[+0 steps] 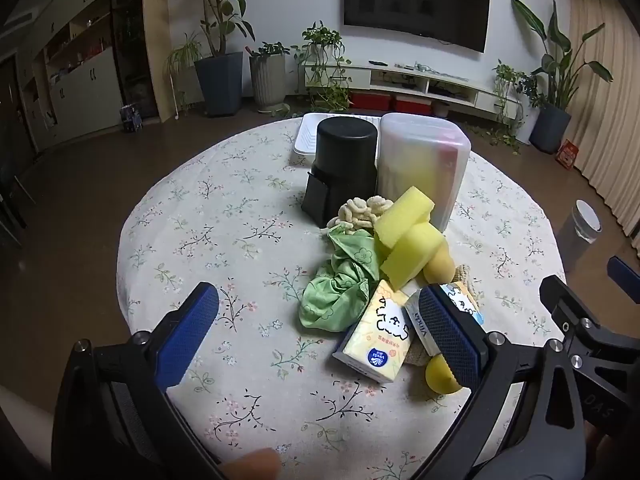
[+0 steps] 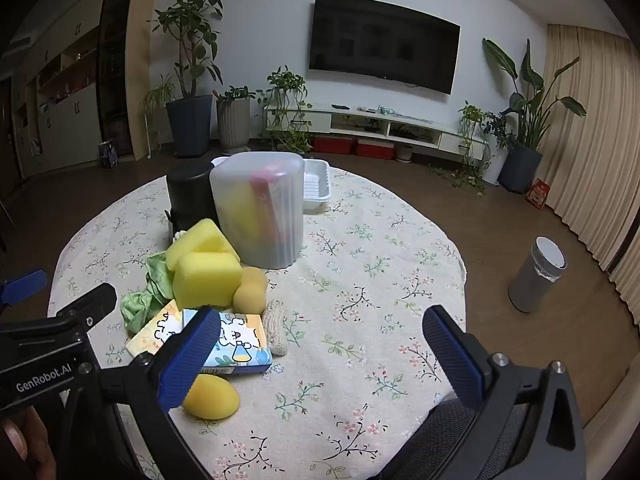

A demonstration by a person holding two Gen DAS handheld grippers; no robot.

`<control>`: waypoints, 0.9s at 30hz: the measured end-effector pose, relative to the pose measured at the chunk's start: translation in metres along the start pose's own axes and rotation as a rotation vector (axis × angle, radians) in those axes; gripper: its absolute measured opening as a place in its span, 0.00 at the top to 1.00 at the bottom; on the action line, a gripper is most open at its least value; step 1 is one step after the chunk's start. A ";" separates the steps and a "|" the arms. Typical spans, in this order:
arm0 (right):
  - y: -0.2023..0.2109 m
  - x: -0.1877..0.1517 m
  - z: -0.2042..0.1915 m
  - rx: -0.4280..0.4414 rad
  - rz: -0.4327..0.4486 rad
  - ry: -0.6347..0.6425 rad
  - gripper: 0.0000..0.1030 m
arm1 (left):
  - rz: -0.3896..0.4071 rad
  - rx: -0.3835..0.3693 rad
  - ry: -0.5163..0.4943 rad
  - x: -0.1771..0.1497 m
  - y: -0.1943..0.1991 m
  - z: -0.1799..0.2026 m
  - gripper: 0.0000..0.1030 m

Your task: Organize soft objects

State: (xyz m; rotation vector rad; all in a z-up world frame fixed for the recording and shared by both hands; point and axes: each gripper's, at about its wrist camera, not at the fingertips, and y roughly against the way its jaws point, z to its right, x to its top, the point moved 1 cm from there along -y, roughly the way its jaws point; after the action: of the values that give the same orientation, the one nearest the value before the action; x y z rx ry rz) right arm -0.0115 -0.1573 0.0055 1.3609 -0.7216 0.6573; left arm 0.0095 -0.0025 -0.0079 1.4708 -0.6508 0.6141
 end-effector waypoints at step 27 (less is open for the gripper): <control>0.001 0.000 0.001 -0.002 0.003 0.002 0.00 | 0.000 -0.017 0.022 0.000 0.000 -0.003 0.02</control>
State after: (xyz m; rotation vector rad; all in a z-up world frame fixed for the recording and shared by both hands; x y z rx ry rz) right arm -0.0118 -0.1581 0.0063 1.3569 -0.7227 0.6601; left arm 0.0099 0.0009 -0.0080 1.4466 -0.6371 0.6226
